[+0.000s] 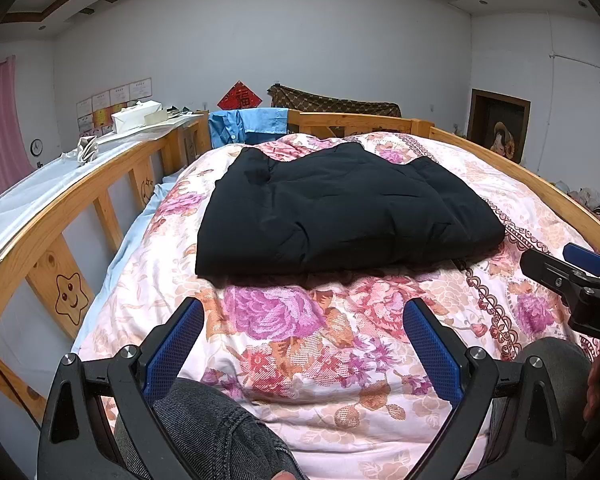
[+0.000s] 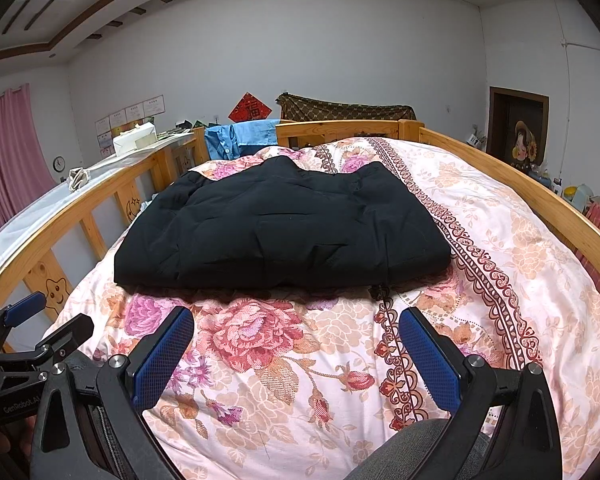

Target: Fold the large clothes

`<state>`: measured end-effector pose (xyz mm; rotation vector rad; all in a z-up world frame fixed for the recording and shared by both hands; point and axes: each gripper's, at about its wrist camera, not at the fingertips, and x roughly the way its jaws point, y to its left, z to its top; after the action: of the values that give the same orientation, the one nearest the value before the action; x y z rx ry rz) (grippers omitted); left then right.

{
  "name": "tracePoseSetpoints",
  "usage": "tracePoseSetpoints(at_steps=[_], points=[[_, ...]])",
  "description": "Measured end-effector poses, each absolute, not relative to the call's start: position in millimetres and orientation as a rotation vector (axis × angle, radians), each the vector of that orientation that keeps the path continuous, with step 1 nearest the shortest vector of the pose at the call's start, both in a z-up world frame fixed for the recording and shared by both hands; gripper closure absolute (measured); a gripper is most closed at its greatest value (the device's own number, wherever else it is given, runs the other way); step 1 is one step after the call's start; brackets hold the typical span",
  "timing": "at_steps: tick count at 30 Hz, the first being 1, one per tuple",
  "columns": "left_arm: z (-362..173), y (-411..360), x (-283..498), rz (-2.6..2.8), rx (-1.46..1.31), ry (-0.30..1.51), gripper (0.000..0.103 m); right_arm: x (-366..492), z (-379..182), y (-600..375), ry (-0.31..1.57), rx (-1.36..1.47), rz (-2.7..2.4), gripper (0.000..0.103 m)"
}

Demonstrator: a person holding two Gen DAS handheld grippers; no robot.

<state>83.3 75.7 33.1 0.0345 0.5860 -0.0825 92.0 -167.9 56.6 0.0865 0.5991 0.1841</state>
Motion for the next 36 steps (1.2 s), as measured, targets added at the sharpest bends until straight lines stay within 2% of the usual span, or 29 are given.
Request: tracePoseSetpoints(at_steps=[36], points=[[32.6, 78.6, 83.1, -0.088, 0.034, 0.588, 0.005, 92.2, 56.5, -168.9, 0.599, 0.086, 0.185, 0.0]])
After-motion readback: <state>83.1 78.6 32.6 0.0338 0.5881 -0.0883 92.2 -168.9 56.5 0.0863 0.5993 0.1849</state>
